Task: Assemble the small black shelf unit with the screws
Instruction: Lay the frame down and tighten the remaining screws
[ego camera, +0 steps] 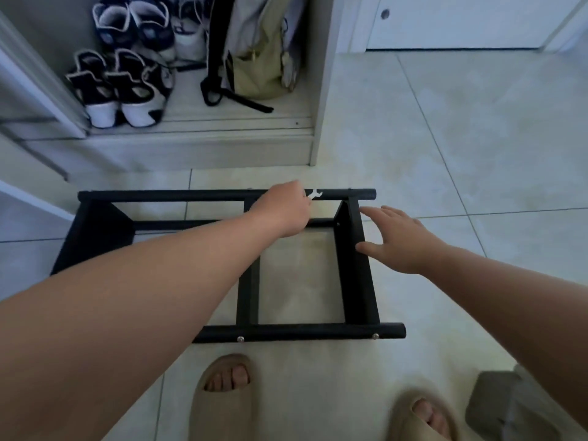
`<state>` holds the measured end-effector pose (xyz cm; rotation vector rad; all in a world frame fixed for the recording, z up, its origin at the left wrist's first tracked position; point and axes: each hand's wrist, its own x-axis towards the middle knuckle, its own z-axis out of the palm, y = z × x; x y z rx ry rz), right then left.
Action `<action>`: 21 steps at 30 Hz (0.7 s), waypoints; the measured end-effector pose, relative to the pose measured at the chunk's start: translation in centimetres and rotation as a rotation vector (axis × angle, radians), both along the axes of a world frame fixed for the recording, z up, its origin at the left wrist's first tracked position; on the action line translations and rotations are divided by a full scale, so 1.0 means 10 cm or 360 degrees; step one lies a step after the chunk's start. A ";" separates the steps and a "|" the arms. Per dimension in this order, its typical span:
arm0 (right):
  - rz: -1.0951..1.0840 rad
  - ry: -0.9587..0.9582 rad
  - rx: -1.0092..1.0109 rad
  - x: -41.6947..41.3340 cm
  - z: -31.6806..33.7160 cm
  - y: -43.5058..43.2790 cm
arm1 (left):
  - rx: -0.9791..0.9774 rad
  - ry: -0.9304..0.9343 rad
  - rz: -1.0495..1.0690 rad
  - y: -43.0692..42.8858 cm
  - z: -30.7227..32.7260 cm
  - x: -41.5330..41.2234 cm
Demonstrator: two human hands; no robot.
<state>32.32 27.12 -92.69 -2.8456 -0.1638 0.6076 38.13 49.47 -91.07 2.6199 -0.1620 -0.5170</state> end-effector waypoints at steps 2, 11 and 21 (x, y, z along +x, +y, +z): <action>-0.0038 -0.0037 -0.0001 0.31 -0.07 -0.01 | 0.0062 -0.0074 -0.0036 -0.08 -0.08 0.26; -0.0103 -0.0192 -0.0030 0.79 -0.73 -0.01 | 0.0205 -0.0009 0.0008 -0.10 -0.87 0.85; 0.0133 -0.0564 -0.0697 0.14 0.00 0.00 | 0.0221 -0.0314 -0.0106 0.04 -0.25 0.22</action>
